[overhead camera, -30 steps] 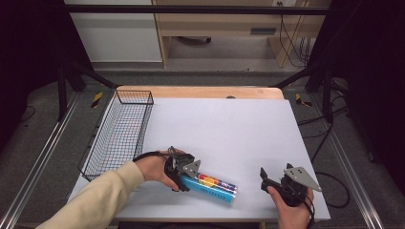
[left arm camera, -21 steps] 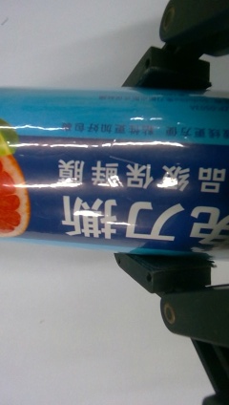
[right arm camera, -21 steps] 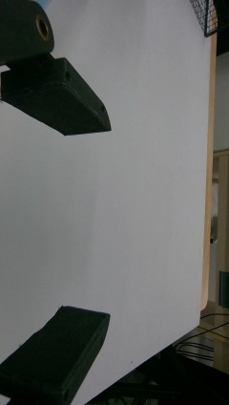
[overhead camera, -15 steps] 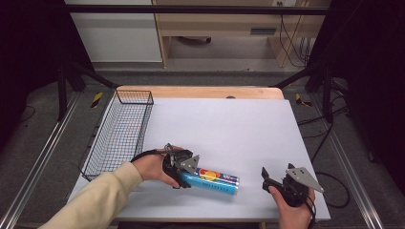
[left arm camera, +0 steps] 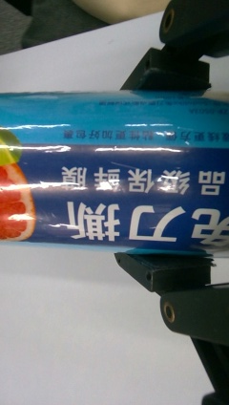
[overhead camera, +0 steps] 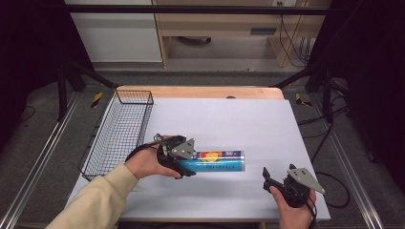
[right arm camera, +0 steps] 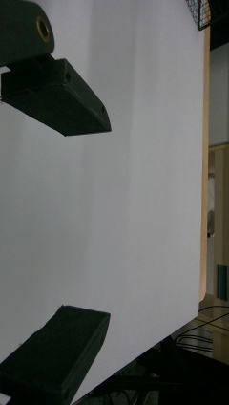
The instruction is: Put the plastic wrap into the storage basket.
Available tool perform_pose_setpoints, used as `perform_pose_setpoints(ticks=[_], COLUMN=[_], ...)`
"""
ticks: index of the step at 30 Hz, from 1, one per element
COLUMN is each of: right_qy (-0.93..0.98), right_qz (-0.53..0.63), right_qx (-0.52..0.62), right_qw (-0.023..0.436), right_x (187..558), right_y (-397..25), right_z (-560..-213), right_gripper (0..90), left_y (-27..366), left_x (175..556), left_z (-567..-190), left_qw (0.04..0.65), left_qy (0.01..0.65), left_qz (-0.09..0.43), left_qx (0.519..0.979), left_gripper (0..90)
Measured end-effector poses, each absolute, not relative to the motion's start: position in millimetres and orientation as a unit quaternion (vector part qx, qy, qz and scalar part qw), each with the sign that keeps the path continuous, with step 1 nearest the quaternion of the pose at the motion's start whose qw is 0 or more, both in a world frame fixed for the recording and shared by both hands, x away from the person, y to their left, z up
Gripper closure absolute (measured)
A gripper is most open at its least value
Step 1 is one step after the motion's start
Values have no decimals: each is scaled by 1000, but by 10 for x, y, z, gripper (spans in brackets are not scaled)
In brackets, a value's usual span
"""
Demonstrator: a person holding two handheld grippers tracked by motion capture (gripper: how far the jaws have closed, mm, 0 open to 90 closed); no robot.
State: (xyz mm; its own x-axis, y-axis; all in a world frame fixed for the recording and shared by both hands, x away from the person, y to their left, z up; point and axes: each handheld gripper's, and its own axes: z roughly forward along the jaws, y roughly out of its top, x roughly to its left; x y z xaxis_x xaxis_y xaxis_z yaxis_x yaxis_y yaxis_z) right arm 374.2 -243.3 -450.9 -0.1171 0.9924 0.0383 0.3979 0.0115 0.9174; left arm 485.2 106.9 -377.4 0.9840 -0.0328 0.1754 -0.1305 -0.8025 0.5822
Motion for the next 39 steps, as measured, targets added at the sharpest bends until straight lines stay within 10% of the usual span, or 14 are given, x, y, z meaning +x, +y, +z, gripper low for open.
perform_pose_setpoints(ticks=[39], right_qy=[612], right_qz=[422], right_qx=[569], right_qw=[353], right_x=[3895], right_y=[-2384], right_z=[-4426], right_gripper=[136], left_y=[1327], left_x=[4846], left_z=[-3151], left_qw=[335], left_qy=[83], left_qz=[164], left_qx=[924], left_gripper=[319])
